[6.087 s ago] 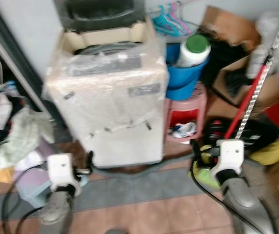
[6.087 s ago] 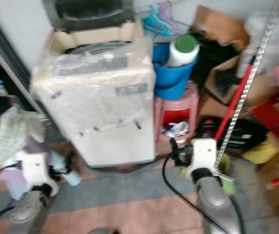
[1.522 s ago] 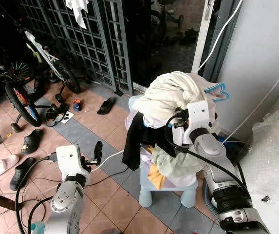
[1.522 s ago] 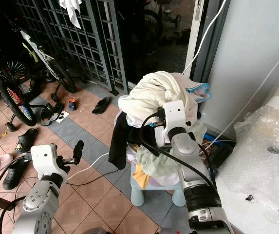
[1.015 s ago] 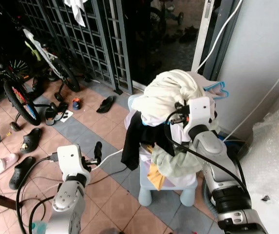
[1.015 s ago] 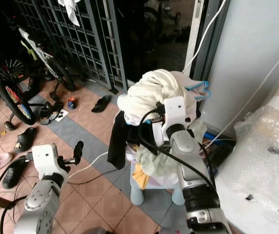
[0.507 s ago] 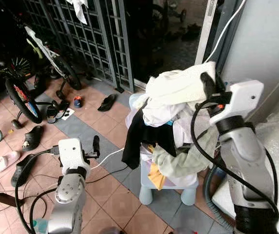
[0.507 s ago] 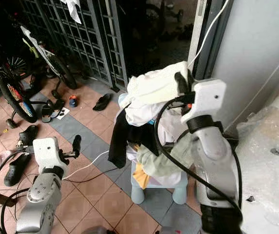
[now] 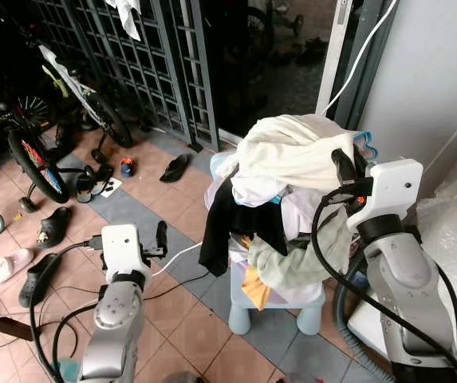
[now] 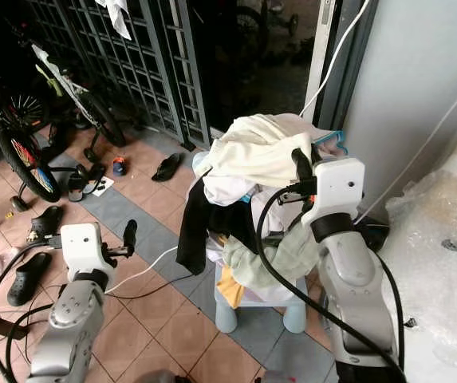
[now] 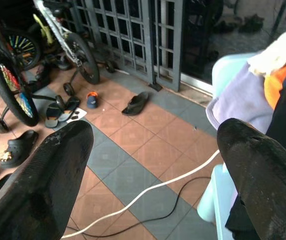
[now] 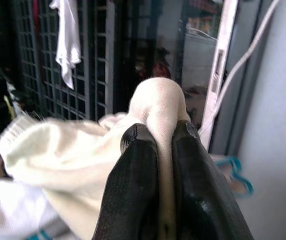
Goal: Clothes washing
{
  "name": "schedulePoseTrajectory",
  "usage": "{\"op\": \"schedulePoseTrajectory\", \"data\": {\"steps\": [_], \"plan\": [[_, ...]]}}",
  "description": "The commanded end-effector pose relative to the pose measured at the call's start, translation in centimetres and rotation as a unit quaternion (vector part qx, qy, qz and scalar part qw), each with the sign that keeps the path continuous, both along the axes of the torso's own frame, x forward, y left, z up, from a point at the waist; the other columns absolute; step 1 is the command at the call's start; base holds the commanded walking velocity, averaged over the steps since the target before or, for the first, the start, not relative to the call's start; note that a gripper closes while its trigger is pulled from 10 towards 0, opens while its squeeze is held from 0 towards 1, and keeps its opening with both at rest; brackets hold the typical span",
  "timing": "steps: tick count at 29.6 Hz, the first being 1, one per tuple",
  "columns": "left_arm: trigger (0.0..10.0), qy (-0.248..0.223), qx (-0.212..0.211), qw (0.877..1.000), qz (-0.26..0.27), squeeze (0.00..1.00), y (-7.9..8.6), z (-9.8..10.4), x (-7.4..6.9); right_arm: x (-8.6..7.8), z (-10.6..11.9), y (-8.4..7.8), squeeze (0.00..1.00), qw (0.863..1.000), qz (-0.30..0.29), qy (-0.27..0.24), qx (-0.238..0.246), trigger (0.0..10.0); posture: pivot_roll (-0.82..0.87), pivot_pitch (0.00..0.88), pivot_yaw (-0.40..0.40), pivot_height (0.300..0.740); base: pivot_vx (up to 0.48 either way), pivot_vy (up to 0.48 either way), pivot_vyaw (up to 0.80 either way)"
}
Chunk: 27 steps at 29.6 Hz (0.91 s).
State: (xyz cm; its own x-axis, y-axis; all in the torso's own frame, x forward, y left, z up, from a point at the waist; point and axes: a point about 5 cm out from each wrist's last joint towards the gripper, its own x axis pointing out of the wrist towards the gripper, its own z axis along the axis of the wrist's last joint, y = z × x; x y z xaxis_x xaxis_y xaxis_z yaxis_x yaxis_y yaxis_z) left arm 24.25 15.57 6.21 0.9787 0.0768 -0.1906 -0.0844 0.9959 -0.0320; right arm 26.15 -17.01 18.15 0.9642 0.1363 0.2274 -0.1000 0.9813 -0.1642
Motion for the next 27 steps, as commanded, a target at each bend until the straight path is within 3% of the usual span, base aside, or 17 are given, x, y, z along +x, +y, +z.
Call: {"op": "schedulePoseTrajectory", "data": {"steps": [1,4,10,18,27], "plan": [[10.0,0.004,0.006,1.0,0.009,0.0,0.6,-0.1,-0.1,0.1,-0.1,0.2,0.0,1.0,0.001,0.005,0.0,10.0,-0.07,0.0,0.112,0.74,-0.292,0.0,-0.79],[10.0,0.005,0.006,1.0,0.01,0.0,0.6,-0.2,-0.1,0.2,-0.1,0.1,0.0,1.0,-0.002,0.004,0.0,10.0,-0.07,0.0,0.112,0.74,-0.299,0.0,-0.79],[10.0,0.005,0.005,1.0,0.009,0.0,0.6,-0.2,-0.1,0.2,-0.3,0.4,0.0,1.0,-0.001,0.006,0.0,10.0,-0.07,0.0,0.113,0.74,-0.3,0.0,0.0],[10.0,-0.014,-0.011,1.0,0.006,0.0,0.8,0.4,0.1,0.6,-0.7,0.9,0.0,1.0,0.001,0.012,0.001,10.0,-0.05,0.0,0.098,0.74,0.0,0.0,0.0],[10.0,-0.018,-0.022,1.0,-0.01,0.0,0.6,0.3,0.2,1.0,-0.5,1.0,0.0,1.0,-0.004,0.005,-0.002,10.0,-0.08,0.0,0.114,0.74,0.028,-0.066,-0.7]]}}
